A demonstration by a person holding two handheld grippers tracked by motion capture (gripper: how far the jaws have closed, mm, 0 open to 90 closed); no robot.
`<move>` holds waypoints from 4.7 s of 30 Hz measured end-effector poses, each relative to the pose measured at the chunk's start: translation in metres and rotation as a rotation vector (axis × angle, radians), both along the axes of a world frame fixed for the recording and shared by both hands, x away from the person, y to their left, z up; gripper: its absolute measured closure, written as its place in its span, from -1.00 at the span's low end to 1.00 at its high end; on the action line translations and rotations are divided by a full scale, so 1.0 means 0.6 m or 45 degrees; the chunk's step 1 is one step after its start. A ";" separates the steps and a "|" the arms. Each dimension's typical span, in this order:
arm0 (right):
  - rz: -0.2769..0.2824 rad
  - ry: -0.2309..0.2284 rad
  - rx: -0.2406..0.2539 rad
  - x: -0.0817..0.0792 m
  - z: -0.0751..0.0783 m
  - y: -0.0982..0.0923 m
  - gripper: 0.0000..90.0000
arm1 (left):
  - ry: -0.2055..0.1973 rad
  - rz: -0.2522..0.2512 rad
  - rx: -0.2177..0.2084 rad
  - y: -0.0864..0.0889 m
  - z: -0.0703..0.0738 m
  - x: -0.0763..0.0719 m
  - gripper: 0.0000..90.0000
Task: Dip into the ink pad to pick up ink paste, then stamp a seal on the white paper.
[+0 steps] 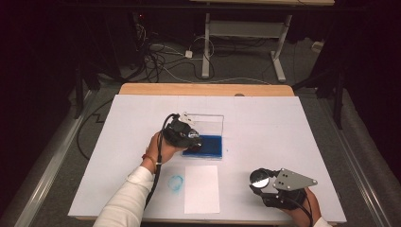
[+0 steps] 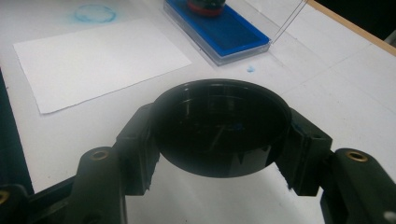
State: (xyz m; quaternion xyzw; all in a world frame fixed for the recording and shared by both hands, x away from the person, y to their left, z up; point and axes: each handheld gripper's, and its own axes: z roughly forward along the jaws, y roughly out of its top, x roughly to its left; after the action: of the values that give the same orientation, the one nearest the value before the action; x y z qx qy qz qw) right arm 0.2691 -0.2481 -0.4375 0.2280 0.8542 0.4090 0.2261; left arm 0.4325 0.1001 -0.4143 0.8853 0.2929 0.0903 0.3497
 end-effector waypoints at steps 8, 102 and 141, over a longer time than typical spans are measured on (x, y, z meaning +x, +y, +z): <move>0.002 -0.005 -0.006 0.000 0.001 0.000 -0.15 | 0.027 0.007 -0.039 0.013 0.012 0.005 0.20; -0.039 -0.025 0.020 0.004 0.007 -0.013 -0.15 | -0.084 0.035 -0.032 0.018 0.035 -0.015 0.20; -0.052 -0.035 0.013 -0.003 0.006 -0.018 -0.15 | -0.255 -0.065 -0.187 0.052 0.087 -0.096 0.20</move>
State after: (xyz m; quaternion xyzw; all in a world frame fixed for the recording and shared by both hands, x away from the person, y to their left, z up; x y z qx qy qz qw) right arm 0.2676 -0.2591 -0.4336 0.2407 0.8442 0.4116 0.2449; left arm 0.3747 0.1316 -0.3621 0.8510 0.2397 0.1477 0.4433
